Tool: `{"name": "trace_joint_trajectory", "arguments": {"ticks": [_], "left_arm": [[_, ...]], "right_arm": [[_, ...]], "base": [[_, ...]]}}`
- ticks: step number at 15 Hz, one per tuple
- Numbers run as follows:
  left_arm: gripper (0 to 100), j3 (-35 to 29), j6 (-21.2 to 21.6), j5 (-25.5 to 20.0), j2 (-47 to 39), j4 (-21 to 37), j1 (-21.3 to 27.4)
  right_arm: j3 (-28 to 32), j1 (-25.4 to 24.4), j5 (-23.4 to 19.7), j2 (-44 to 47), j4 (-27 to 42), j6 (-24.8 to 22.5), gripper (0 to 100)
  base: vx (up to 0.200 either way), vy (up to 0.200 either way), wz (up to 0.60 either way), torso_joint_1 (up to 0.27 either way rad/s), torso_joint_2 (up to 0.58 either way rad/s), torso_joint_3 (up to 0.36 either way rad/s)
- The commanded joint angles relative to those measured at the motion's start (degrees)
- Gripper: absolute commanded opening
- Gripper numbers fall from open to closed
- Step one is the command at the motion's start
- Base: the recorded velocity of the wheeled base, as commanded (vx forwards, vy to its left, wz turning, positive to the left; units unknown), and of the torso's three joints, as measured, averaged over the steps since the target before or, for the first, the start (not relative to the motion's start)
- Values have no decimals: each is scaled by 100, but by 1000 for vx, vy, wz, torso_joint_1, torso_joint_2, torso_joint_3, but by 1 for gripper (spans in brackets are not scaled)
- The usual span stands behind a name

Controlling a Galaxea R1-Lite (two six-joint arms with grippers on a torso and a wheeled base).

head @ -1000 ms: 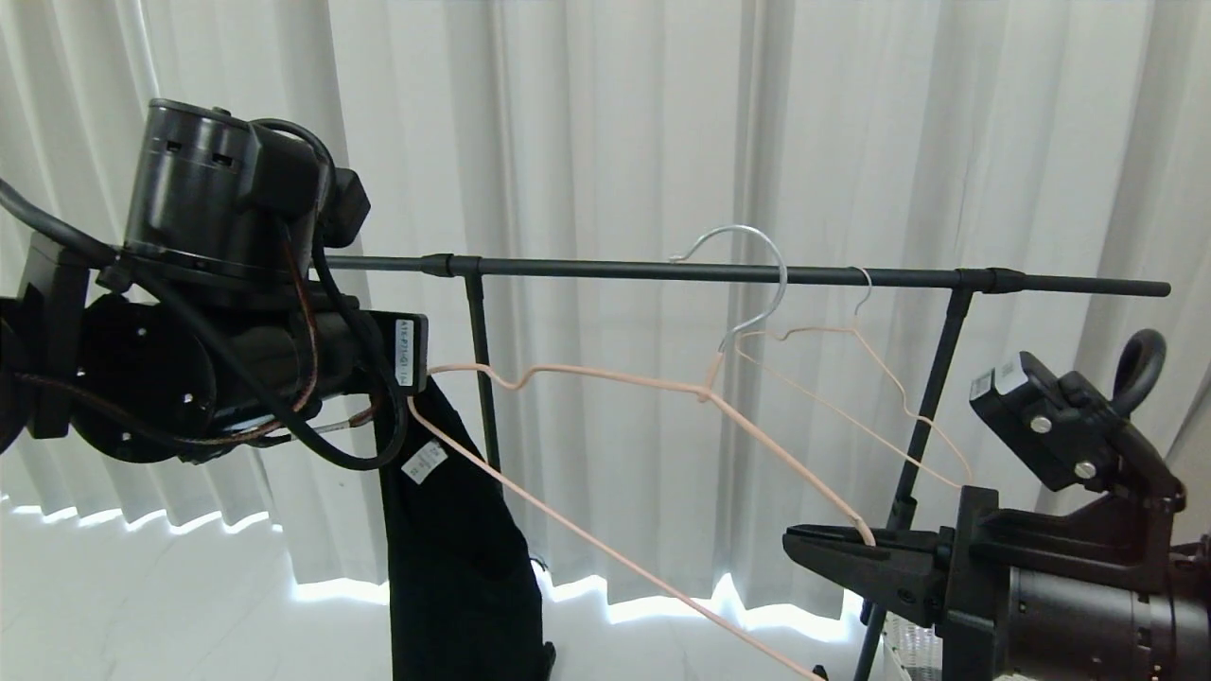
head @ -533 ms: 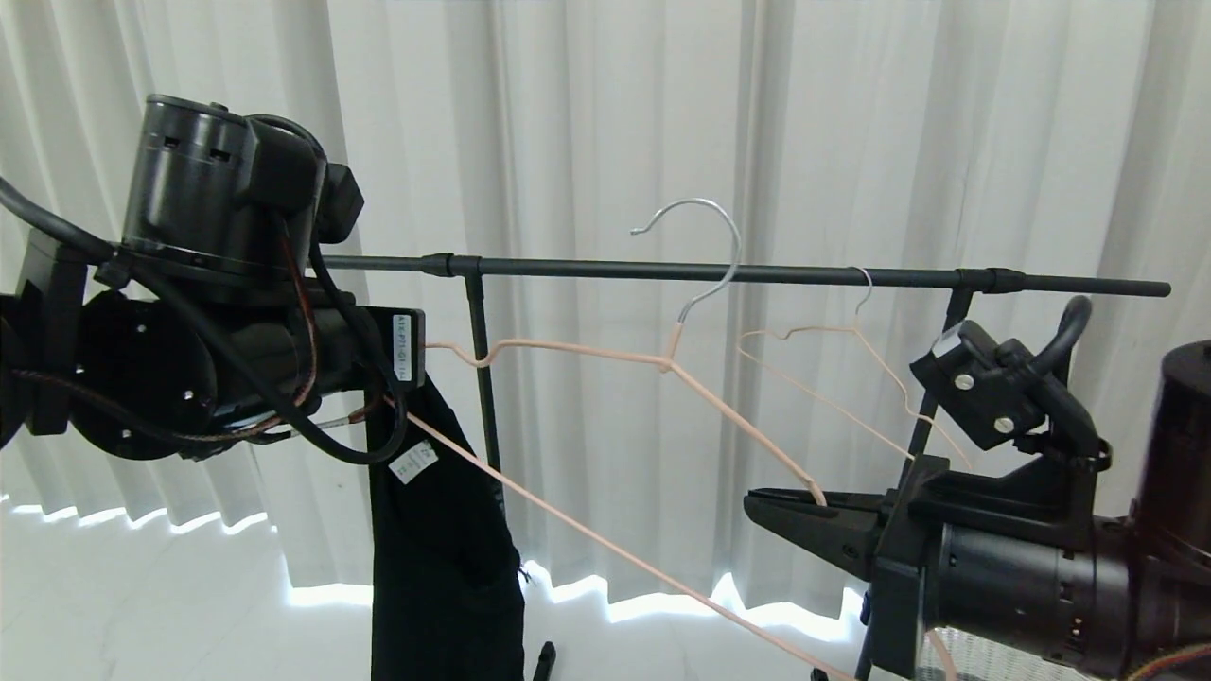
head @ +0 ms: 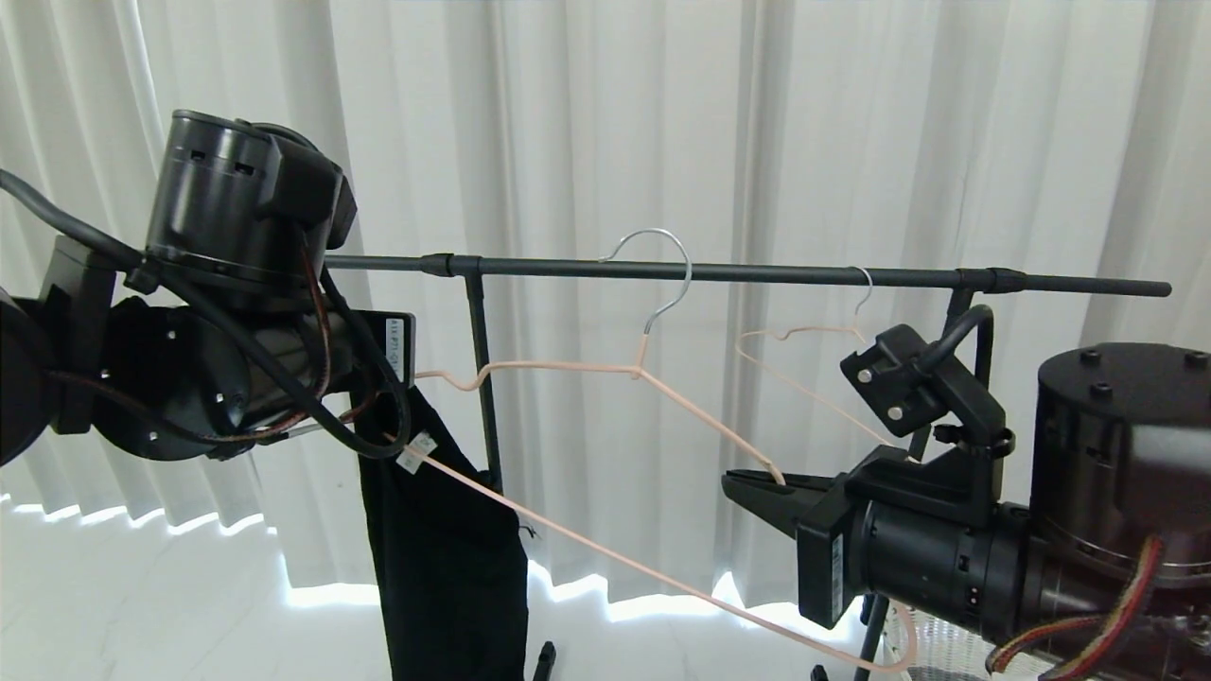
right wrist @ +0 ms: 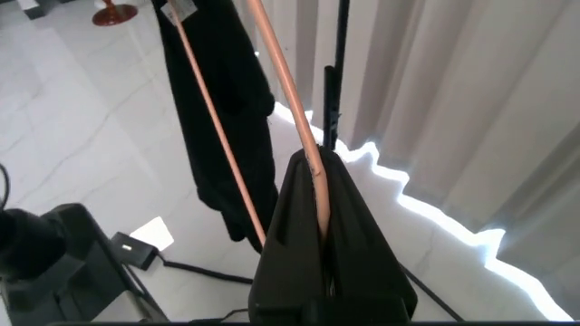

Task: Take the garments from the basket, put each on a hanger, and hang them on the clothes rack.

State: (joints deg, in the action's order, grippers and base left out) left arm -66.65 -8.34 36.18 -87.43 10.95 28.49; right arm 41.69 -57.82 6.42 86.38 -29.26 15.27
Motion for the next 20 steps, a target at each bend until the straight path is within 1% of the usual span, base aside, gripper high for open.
{"name": "trace_joint_trajectory", "arguments": {"ticks": [1, 4, 6, 10, 14, 16, 18, 20], "left_arm": [[0, -6, -1, 56, -11, 4, -28], [0, 20, 8, 82, -20, 4, -10], [0, -6, 8, 82, -37, 4, -10], [0, -15, -1, 82, -11, 4, 148], [0, -103, -19, 73, -2, 4, 183], [0, -252, -115, 64, 7, -5, 306], [0, -279, -194, 73, -2, 4, 324], [0, -270, -177, 82, -11, 21, -54]], "right_arm": [[32, -1, 105, 98, -1, 2, 0], [76, -10, 193, 186, -273, -16, 0], [111, -98, 447, 283, -440, -33, 0], [208, -414, 553, 511, -458, -25, 0], [542, -643, 852, 933, -458, -25, 0], [709, -748, 1019, 1126, -458, -25, 0], [726, -757, 1274, 1162, -449, -33, 0], [665, -722, 1915, 1012, -388, -33, 0]], "base": [[0, 0, 0, 0, 0, 0], [0, 0, 0, 0, 0, 0], [0, 0, 0, 0, 0, 0], [0, 0, 0, 0, 0, 0], [0, 0, 0, 0, 0, 0], [0, 0, 0, 0, 0, 0], [0, 0, 0, 0, 0, 0], [0, 0, 0, 0, 0, 0]]}}
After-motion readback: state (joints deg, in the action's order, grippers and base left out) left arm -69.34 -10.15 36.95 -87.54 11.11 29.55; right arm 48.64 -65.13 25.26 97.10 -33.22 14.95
